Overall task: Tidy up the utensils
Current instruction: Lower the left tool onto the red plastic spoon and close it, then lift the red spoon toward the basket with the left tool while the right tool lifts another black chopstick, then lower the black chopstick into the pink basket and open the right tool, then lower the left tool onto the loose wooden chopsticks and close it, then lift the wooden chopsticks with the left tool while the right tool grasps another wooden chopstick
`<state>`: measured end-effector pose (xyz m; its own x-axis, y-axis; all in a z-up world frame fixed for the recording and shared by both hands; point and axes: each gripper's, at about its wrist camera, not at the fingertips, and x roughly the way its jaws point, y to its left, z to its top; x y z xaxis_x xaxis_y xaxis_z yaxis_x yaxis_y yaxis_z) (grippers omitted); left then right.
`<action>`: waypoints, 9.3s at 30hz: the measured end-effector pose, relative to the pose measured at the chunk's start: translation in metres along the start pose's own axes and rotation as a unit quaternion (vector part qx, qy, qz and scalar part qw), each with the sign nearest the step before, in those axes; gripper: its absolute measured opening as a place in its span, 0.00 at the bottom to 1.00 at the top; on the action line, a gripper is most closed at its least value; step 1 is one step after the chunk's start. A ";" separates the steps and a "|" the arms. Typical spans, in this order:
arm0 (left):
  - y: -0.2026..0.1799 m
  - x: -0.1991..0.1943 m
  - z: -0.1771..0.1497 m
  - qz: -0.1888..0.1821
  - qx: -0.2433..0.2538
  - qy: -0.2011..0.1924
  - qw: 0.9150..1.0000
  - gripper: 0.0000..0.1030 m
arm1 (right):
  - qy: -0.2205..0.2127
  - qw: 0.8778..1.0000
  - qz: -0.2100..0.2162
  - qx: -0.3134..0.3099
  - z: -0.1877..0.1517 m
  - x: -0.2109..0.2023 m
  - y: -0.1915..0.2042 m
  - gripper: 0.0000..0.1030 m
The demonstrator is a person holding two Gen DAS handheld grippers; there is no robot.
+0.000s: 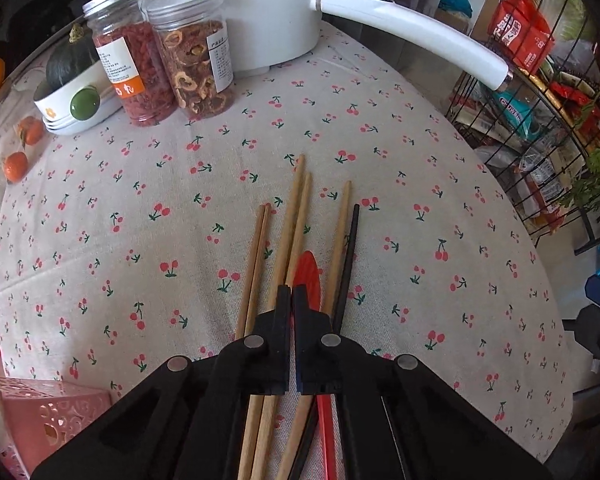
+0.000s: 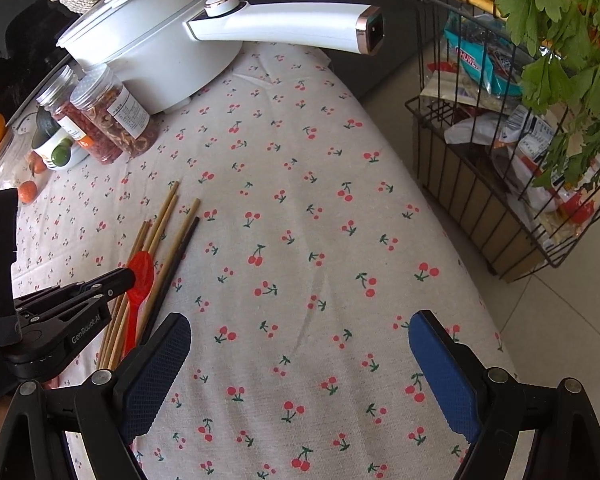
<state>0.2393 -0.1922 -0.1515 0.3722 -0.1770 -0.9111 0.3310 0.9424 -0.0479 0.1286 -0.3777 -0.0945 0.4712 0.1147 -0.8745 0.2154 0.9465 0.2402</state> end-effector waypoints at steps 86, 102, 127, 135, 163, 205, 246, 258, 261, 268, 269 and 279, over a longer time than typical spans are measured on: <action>0.164 -0.213 -0.109 0.160 -0.132 -0.456 0.866 0.02 | -0.124 0.982 0.121 -0.069 -0.015 -0.061 0.136 0.05; 0.173 -0.218 -0.119 0.075 -0.164 -0.344 0.922 0.35 | -0.173 0.960 0.185 -0.116 -0.025 -0.118 0.166 0.05; 0.216 -0.218 -0.157 0.038 -0.195 -0.170 0.965 0.55 | -0.170 0.936 0.223 -0.213 -0.042 -0.083 0.285 0.05; 0.221 -0.223 -0.158 0.025 -0.192 -0.173 0.966 0.55 | -0.154 0.940 0.193 -0.235 -0.045 -0.053 0.299 0.05; 0.171 -0.210 -0.161 -0.003 -0.160 -0.133 0.978 0.85 | -0.200 0.952 0.154 -0.171 -0.037 -0.102 0.191 0.81; 0.033 0.009 0.011 0.020 -0.092 0.008 0.996 0.17 | -0.025 0.999 0.019 -0.009 -0.001 -0.016 -0.002 0.94; 0.051 -0.205 -0.117 -0.022 0.023 -0.144 0.989 0.07 | 0.049 0.997 0.053 0.038 -0.011 0.037 0.051 0.94; 0.108 -0.230 -0.137 -0.057 -0.019 -0.190 0.980 0.07 | 0.054 0.997 0.049 0.015 0.007 0.100 0.091 0.41; 0.114 -0.231 -0.138 -0.063 -0.023 -0.188 0.980 0.06 | 0.051 0.998 0.041 0.012 0.010 0.111 0.102 0.35; 0.126 -0.233 -0.143 -0.064 -0.038 -0.191 0.979 0.04 | 0.051 0.997 -0.033 -0.054 0.009 0.123 0.129 0.11; 0.126 -0.233 -0.143 -0.062 -0.038 -0.193 0.978 0.04 | 0.049 0.996 -0.041 -0.060 0.007 0.122 0.130 0.10; 0.128 -0.251 -0.148 -0.066 -0.040 -0.231 0.970 0.04 | 0.010 0.999 0.029 -0.036 0.007 0.074 0.113 0.06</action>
<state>0.0597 0.0148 0.0105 0.6866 -0.3881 -0.6148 0.3402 0.9188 -0.2002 0.1940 -0.2645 -0.1285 0.4645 0.1747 -0.8682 0.1266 0.9572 0.2603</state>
